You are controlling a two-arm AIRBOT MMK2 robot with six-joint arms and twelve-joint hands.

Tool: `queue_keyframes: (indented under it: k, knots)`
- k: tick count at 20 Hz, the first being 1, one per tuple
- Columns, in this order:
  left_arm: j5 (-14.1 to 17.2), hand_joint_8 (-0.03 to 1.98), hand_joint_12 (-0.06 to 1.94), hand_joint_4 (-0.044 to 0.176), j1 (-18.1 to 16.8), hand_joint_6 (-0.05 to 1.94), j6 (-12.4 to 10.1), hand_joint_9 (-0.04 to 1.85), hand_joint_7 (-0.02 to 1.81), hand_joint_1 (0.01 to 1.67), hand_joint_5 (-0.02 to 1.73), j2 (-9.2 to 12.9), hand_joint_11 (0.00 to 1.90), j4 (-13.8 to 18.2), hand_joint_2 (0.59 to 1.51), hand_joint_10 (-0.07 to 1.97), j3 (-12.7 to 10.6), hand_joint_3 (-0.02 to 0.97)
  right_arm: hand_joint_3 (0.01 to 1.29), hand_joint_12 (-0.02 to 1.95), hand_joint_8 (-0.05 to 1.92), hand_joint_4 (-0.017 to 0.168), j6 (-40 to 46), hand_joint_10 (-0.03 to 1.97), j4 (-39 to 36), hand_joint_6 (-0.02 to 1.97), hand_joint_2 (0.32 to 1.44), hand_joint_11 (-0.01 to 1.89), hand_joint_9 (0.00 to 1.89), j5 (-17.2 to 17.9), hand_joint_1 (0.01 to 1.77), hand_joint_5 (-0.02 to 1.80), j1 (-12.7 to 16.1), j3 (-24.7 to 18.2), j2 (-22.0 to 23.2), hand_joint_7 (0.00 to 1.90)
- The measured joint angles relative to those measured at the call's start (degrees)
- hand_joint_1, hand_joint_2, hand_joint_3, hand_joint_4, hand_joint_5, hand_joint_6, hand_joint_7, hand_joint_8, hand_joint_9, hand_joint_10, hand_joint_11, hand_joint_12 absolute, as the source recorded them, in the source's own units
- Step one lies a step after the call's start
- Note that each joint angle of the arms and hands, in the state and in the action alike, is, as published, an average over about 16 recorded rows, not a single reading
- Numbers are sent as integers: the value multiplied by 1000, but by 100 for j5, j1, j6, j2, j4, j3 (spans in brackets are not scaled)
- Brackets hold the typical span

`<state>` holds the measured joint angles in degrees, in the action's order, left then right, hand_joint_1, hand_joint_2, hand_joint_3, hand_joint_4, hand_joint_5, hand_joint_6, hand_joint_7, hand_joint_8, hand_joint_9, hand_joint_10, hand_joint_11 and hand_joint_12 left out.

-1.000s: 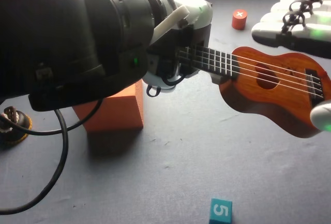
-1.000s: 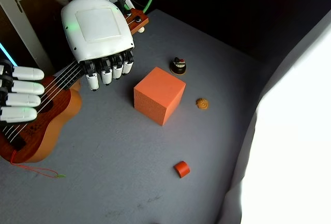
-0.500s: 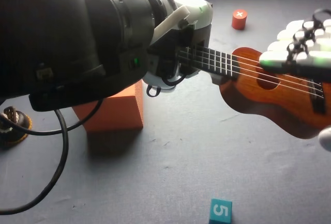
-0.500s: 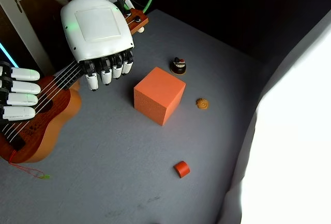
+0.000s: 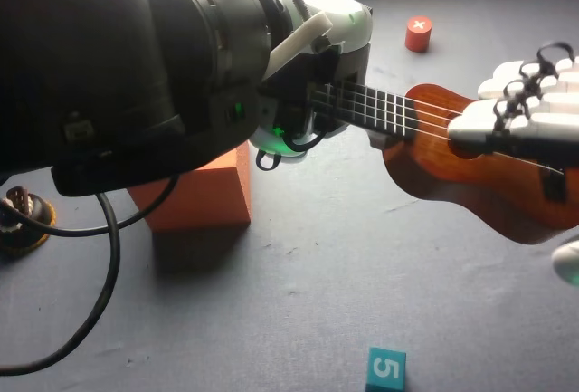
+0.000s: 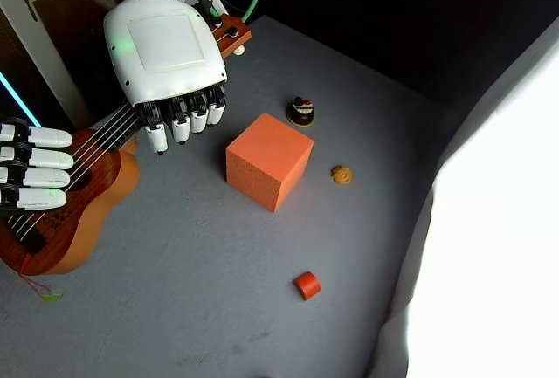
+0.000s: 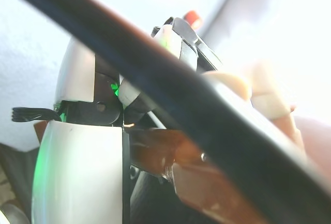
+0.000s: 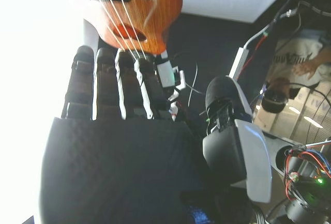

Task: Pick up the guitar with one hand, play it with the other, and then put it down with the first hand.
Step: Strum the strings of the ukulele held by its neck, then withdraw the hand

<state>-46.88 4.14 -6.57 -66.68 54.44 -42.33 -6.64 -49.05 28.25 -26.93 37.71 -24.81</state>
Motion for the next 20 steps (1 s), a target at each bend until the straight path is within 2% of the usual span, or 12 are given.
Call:
queue_keyframes:
  k: [11, 16, 20]
  knots:
    - [1, 1981, 1930, 84, 0, 1889, 10, 1395, 1324, 1487, 1253, -1, 1441, 2, 1084, 1911, -3, -15, 21, 3, 14, -3, 364, 5, -396, 16, 1301, 19, 20, 306, 40, 40, -16, -62, 14, 58]
    - [1, 1981, 1931, 84, -1, 1889, 11, 1396, 1326, 1487, 1269, -5, 1445, 6, 1084, 1911, -5, -14, 21, 2, 15, -3, 408, 5, -480, 16, 1301, 19, 16, 738, 40, 39, 0, -67, 54, 56]
    - [1, 1981, 1931, 83, -2, 1889, 12, 1396, 1328, 1486, 1274, -13, 1450, 11, 1084, 1910, -9, -14, 21, 2, 15, -2, 225, 5, -257, 16, 1301, 19, 13, 1120, 38, 44, 36, -11, 85, 57]
